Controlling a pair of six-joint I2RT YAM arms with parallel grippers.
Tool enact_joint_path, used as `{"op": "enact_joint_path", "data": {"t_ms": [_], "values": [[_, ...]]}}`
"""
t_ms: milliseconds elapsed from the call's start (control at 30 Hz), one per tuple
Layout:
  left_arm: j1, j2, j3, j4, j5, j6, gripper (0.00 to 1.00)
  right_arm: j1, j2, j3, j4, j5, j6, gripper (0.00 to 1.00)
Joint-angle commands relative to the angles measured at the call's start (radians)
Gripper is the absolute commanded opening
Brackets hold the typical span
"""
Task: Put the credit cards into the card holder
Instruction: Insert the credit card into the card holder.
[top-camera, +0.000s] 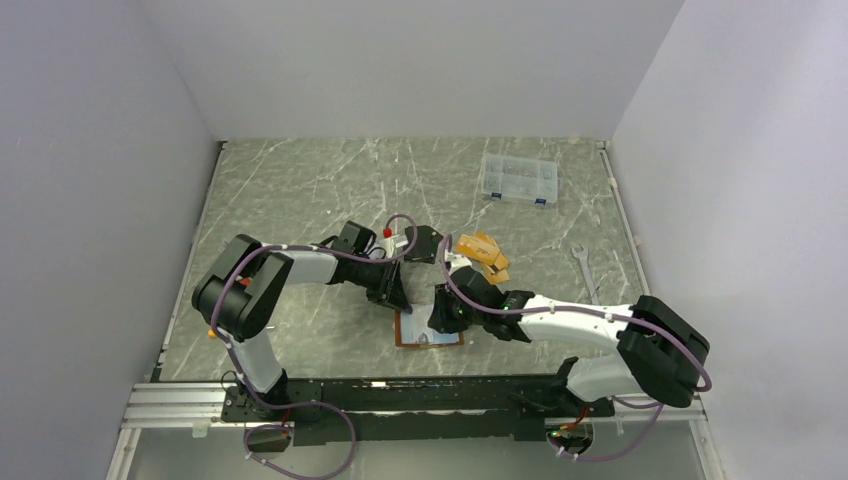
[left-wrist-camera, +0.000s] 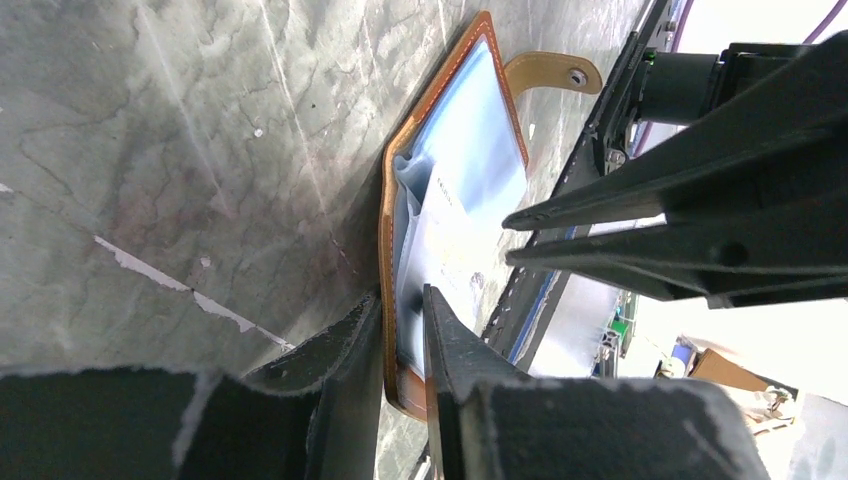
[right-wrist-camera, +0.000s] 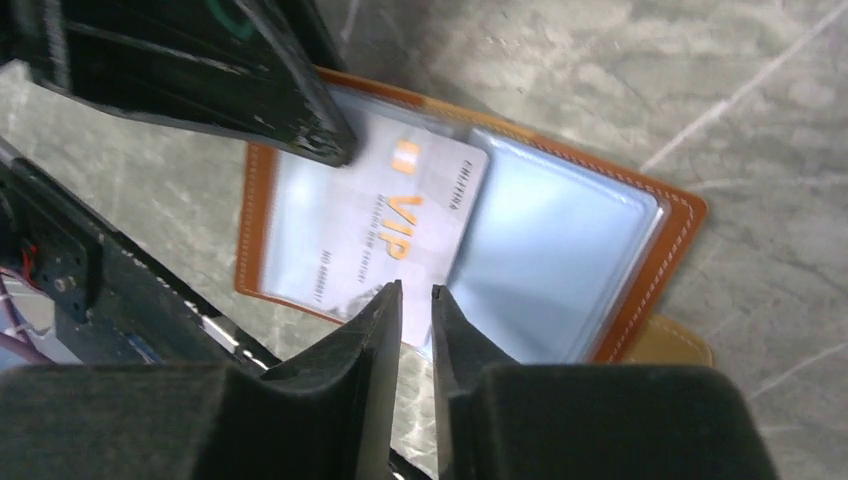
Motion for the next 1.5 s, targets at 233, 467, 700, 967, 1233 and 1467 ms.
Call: {"op": "enact_joint_path", "data": {"t_ms": [233, 467, 700, 967, 1233, 1467], "values": [[0.0, -0.019, 0.029, -0.035, -0.014, 0.044, 0.28, -0.009, 0.033, -0.064, 0.074, 0.006, 0.048, 0.11], [0.003, 0.004, 0.038, -0.033, 0.007, 0.027, 0.34, -0.014, 0.08, -0.04, 0.1, -0.004, 0.036, 0.08], [0.003, 0.012, 0.033, -0.006, 0.027, 0.001, 0.38, -0.01, 0.12, 0.011, 0.12, -0.045, 0.017, 0.02], [0.003, 0.021, 0.027, 0.012, 0.028, -0.009, 0.39, 0.0, 0.151, 0.051, 0.125, -0.067, 0.011, 0.02], [0.01, 0.021, 0.039, -0.008, 0.042, 0.004, 0.39, -0.004, 0.161, 0.054, 0.121, -0.086, 0.006, 0.01], [0.061, 0.009, 0.076, -0.102, 0.057, 0.061, 0.36, -0.045, 0.078, -0.014, 0.1, -0.091, 0.017, 0.01]]}}
